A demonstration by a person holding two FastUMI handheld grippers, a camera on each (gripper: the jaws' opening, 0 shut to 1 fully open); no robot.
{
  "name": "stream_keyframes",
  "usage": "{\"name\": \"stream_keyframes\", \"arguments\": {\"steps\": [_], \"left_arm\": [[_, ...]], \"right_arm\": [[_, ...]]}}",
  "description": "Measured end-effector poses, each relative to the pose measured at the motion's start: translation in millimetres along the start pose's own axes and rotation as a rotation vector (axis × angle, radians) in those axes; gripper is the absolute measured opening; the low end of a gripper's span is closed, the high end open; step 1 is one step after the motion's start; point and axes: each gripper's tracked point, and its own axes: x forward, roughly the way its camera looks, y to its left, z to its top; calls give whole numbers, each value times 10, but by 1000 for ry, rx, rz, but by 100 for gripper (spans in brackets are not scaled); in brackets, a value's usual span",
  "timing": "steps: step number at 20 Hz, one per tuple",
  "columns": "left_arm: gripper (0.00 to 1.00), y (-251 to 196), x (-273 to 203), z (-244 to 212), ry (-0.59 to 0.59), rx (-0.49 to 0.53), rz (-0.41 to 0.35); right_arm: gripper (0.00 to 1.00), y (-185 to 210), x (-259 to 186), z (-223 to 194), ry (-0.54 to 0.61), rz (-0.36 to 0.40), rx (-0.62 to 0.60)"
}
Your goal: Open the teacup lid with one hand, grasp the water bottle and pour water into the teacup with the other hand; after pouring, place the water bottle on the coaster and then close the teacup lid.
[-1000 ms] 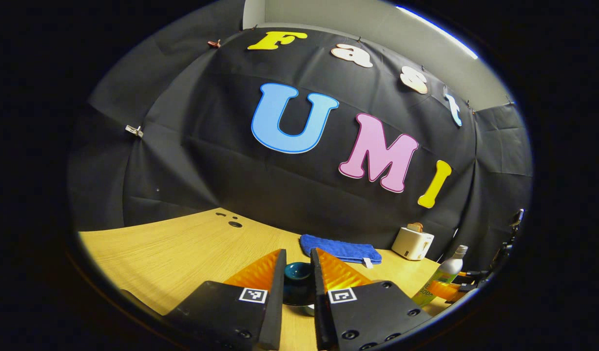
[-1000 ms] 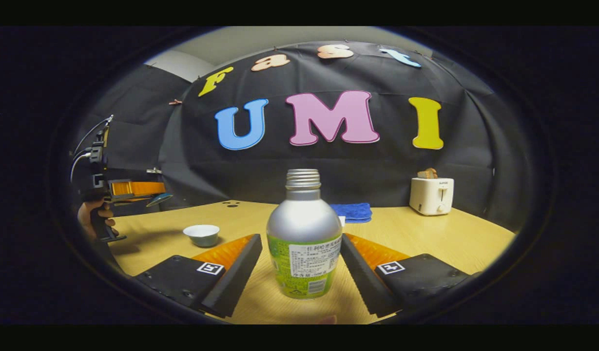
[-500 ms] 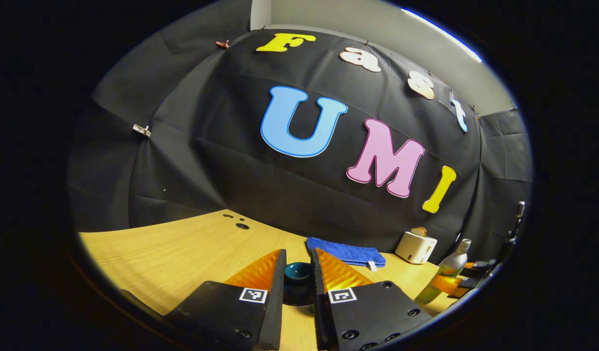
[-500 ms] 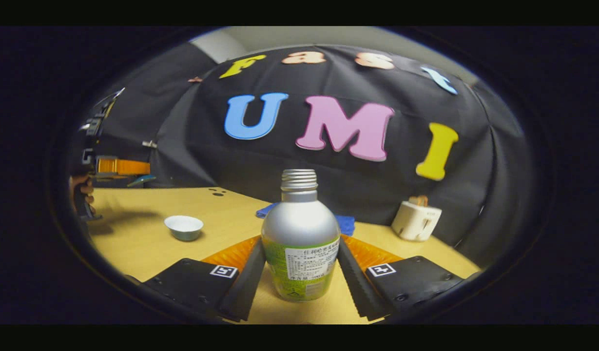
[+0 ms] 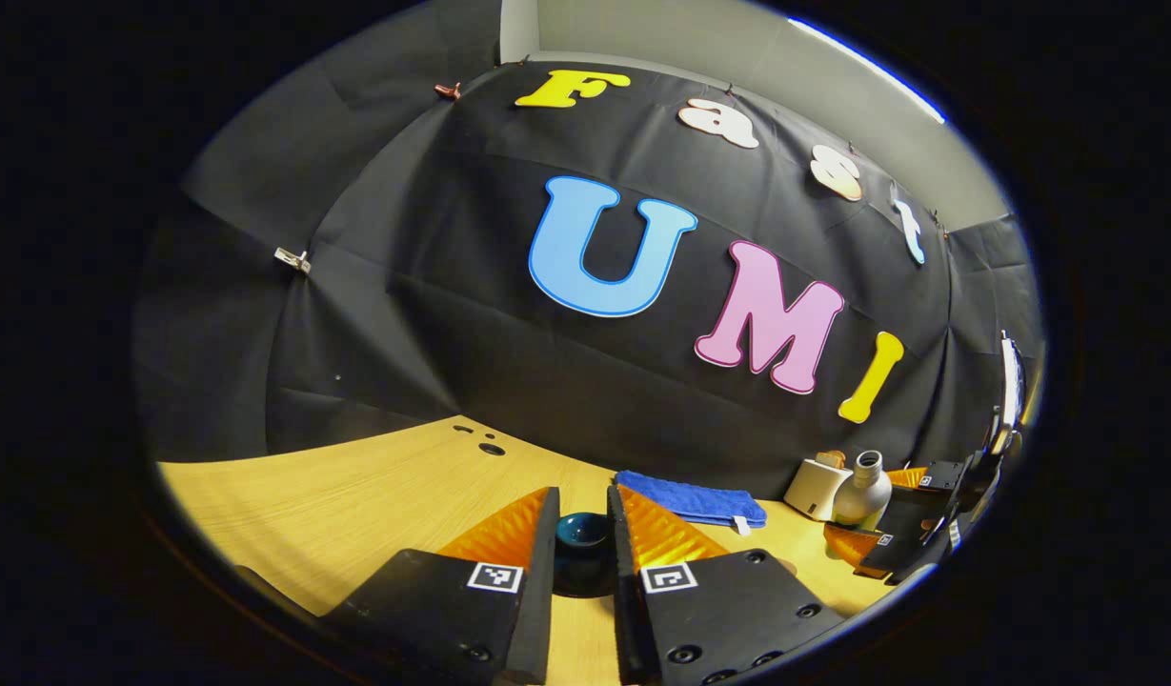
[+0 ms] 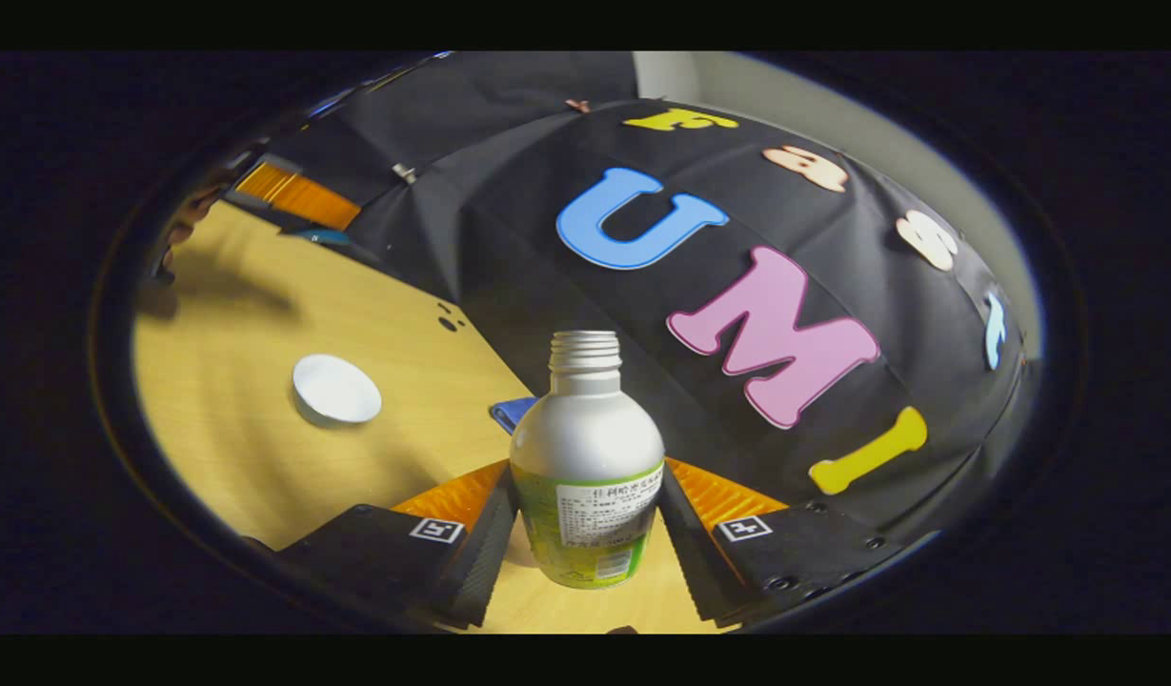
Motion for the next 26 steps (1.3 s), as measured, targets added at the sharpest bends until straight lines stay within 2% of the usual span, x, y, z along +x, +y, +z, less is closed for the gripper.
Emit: {"name": "stream_keyframes", "arguments": {"steps": [4,11,12,14,15,26], "left_arm": [[31,6,0,31,-4,-25,-5],[31,102,-20,81,-14,-32,10],[28,102,-24,80,-15,-39,9],[31,108,-14,63,-10,-42,9],[31,112,-12,42,-6,-43,9],[31,118,4,27,1,-46,11]], "right_arm": [[81,132,170,6,2,4,-229],[81,495,283,36,-19,34,-530],[81,551,332,39,-23,44,-561],[84,631,381,74,-35,62,-606],[81,647,397,71,-39,63,-625],[81,755,526,-12,-49,82,-820]]}}
